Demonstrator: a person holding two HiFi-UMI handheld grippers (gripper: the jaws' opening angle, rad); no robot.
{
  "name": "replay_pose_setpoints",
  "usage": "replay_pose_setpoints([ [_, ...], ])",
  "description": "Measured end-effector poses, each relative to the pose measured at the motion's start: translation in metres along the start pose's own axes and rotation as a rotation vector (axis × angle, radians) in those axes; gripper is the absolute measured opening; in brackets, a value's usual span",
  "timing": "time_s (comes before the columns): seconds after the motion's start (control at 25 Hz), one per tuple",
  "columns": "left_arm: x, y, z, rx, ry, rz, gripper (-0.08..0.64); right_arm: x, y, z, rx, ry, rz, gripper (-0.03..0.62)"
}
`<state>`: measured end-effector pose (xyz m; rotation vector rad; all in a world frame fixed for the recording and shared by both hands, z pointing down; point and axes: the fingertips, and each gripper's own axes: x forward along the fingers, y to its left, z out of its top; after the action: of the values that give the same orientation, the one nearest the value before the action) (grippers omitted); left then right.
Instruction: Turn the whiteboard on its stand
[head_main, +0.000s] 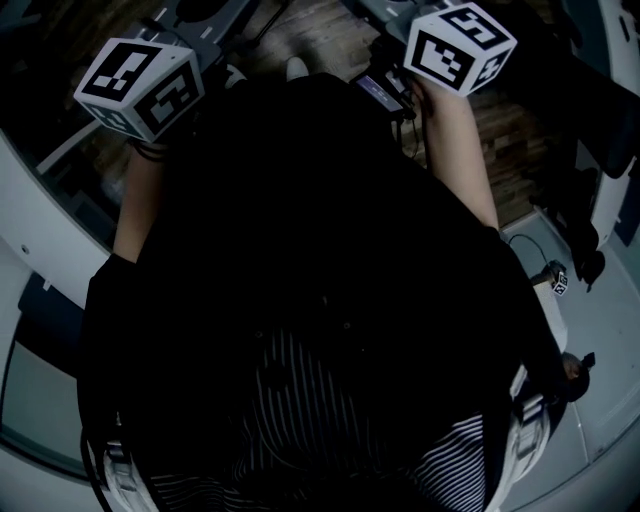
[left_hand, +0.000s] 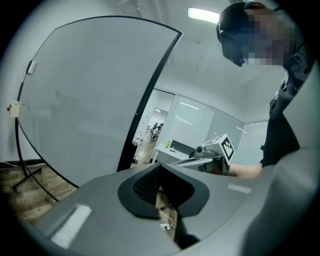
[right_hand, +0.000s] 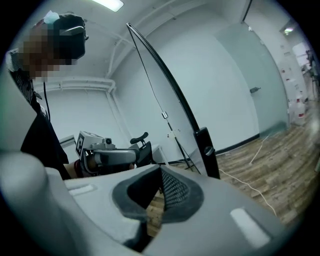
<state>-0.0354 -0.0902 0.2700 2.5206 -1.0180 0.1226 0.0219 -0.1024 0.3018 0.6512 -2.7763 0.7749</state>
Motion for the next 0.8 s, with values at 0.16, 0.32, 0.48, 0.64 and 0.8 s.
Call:
replay_pose_setpoints([
  [0.16, 0.015, 0.01, 0.016, 0.082, 0.028, -0.005, 0.003, -0.004, -0.002, 0.016, -0.013, -0.04, -0.069, 0.0],
  [0.32, 0.024, 0.013, 0.024, 0.099, 0.03, -0.072, 0.003, -0.009, -0.006, 0.022, -0.013, -0.066, -0.13, 0.0],
  [0.48, 0.021, 0.025, 0.026, 0.107, 0.048, -0.133, 0.003, 0.002, -0.003, 0.03, -0.001, -0.107, -0.183, 0.0],
  [0.64, 0.038, 0.025, 0.018, 0.097, 0.073, -0.183, 0.003, 0.0, -0.02, 0.029, 0.002, -0.123, -0.253, 0.002],
  [0.8, 0.027, 0.048, 0.019, 0.072, 0.077, -0.203, 0.003, 0.027, -0.017, 0.034, 0.002, -0.124, -0.3, 0.002],
])
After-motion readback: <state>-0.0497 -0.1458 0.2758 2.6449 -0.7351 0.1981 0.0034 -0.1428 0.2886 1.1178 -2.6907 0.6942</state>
